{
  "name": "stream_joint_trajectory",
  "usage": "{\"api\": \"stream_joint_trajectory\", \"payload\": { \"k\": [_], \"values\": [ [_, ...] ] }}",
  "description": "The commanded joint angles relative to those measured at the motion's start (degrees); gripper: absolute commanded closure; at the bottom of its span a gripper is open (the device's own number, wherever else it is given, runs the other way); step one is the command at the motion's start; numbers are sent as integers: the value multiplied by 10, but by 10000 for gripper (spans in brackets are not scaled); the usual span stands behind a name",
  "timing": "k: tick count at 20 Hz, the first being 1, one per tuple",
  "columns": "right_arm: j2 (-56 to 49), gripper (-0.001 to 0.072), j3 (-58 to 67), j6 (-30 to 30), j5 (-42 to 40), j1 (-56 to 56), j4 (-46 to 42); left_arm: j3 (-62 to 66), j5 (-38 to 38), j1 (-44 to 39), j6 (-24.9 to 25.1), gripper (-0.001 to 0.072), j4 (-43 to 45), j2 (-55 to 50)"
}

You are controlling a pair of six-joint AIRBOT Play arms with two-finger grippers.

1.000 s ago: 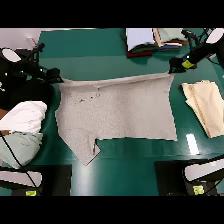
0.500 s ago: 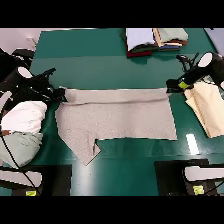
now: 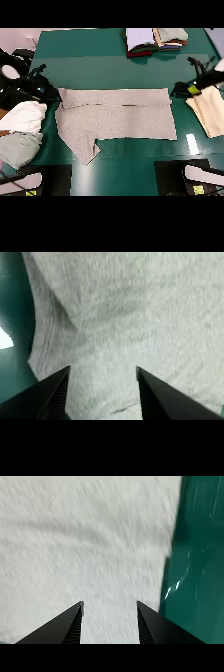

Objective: Fold the shirts.

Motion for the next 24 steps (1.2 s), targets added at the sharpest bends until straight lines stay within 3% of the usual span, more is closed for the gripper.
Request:
{"api": "stream_joint_trajectory", "payload": {
  "k": [1,2,3,8,11,12,16,17,18,19,20,24],
  "values": [
    [84,305,-134,-29,36,-82,1,-113,-9,0,-15,207,28,113],
    [102,204,-178,-34,37,-113,1,-147,-8,0,-21,208,28,139],
    [113,184,-213,-38,37,-141,2,-177,-7,0,-28,208,28,161],
    [131,208,-327,-61,27,-217,6,-226,-3,0,-44,208,25,191],
    [131,223,-358,-61,2,-186,7,-226,11,0,-45,208,18,191],
    [131,271,-364,-60,-4,-168,7,-226,12,0,-45,208,16,191],
    [131,288,-366,-57,-55,-101,40,-226,12,0,-44,208,17,191],
    [131,350,-366,-57,-65,-90,54,-226,11,0,-44,208,17,191],
    [131,518,-366,-58,-73,-78,60,-226,10,0,-44,208,17,191],
    [131,638,-366,-58,-77,-68,61,-226,10,0,-44,208,20,191],
    [132,699,-365,-58,-75,-61,60,-226,6,0,-44,208,26,196],
    [167,700,-340,-57,-42,-56,30,-245,-24,0,-62,208,37,262]
  ]
}}
